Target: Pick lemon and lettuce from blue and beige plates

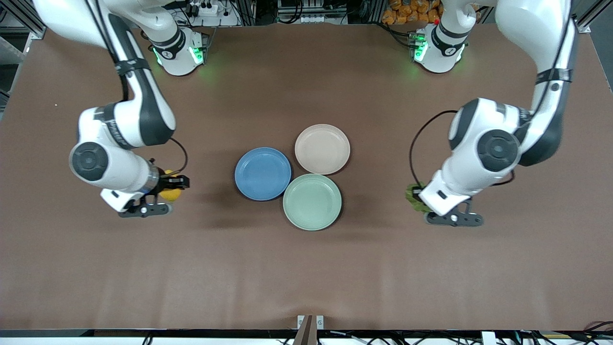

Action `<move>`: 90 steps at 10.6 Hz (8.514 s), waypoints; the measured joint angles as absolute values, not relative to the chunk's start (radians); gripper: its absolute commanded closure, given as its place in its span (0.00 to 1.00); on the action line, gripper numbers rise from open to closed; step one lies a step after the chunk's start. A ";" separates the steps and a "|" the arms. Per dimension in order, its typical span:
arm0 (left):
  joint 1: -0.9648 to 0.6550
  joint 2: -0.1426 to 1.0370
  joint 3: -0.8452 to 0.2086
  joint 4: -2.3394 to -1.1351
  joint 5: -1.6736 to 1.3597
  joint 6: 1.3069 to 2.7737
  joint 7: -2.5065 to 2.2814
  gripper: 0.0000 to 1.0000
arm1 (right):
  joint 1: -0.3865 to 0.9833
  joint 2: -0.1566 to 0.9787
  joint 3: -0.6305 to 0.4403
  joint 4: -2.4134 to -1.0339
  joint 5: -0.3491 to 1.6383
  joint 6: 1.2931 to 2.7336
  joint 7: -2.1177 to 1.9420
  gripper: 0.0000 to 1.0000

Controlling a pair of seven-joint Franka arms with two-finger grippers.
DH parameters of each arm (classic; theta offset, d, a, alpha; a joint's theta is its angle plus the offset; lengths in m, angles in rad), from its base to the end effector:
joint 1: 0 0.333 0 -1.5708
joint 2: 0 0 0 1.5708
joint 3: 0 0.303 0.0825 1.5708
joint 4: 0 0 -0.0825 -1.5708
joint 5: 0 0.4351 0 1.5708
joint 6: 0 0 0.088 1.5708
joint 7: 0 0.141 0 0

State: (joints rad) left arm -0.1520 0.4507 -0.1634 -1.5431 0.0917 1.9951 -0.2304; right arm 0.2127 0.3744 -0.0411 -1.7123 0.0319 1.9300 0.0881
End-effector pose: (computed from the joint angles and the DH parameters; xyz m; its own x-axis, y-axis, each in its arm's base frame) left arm 0.6954 -0.2060 0.3291 0.9943 -0.1060 0.0104 -0.1059 -0.9943 -0.0108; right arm 0.6611 0.1191 0.2891 0.9852 0.0706 -0.1563 0.0716 -0.9974 0.0010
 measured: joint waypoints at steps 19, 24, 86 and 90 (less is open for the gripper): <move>0.054 0.679 -0.164 -1.545 0.186 1.994 0.056 1.00 | 0.024 0.298 -0.041 -2.029 0.027 2.249 -0.159 0.66; 0.052 0.718 -0.165 -1.535 0.192 2.018 0.149 1.00 | 0.016 0.292 -0.041 -2.203 0.026 2.501 -0.176 0.66; -0.040 -0.039 -0.124 -1.527 0.012 1.492 -0.054 0.00 | -0.023 0.026 -0.039 -1.529 0.024 1.445 -0.011 0.00; -0.039 -0.038 -0.124 -1.526 0.012 1.490 -0.106 0.00 | -0.025 0.011 -0.041 -1.547 0.024 1.456 -0.010 0.00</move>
State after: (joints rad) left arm -0.0394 -0.0377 -0.1241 -1.5264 0.0119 1.4901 -0.1059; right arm -0.0253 0.0105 -0.0412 -1.5475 0.0236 1.4563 -0.0099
